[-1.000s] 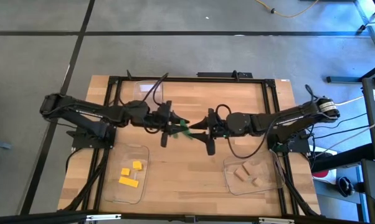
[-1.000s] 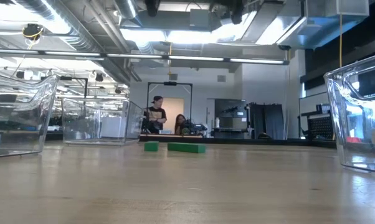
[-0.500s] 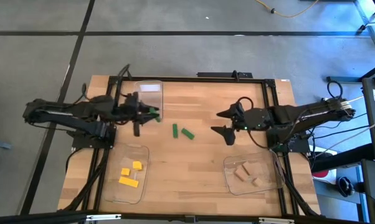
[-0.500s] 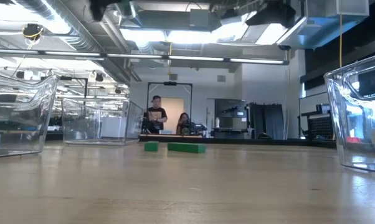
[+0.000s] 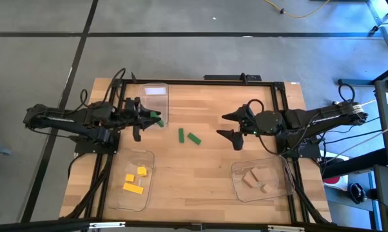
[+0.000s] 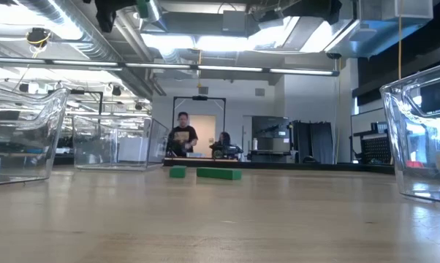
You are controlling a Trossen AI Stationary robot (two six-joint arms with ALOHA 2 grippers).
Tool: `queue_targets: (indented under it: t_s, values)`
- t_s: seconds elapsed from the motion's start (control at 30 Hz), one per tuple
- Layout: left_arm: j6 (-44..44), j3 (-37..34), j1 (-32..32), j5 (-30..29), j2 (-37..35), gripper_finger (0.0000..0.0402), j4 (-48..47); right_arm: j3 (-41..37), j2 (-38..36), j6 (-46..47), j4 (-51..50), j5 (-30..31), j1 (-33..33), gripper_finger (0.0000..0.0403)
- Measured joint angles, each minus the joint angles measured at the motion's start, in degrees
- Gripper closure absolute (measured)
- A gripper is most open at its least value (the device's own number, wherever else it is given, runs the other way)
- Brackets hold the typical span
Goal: Sort & place blocks by color
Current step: Put the right green block into the top left transparent bin
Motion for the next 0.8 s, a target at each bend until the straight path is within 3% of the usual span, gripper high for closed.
queue_targets:
  t_s: [0.13,0.23,0.33,0.4,0.47,0.67,0.8]
  values:
    - [-0.1,0.0,0.0,-0.2,0.0,0.0308,0.0,0.0,0.0,0.0,-0.1,-0.3,0.0,0.0032]
    - [-1.6,1.5,0.3,-4.7,0.4,0.0308,-2.9,0.0,0.0,0.2,-0.1,-0.3,0.0,0.0032]
    - [-2.5,8.2,3.6,-11.3,2.9,0.0308,-14.7,0.0,0.0,0.2,-0.2,-0.4,0.0,0.0032]
    - [-2.3,14.3,8.7,-12.5,6.1,0.0308,-25.2,0.0,0.0,0.2,-0.3,-0.4,0.0,0.0032]
    - [-1.2,20.5,15.2,-9.1,10.3,0.0308,-34.6,0.0,0.0,0.4,-0.5,-0.4,0.0,0.0032]
    - [15.2,33.8,35.2,11.9,24.9,0.0308,-54.9,0.0,0.0,0.5,-2.7,-0.4,0.0,0.0032]
    - [29.3,36.6,41.9,17.4,36.1,0.0308,-62.8,0.0,0.0,0.8,-3.2,-0.4,0.0,0.0032]
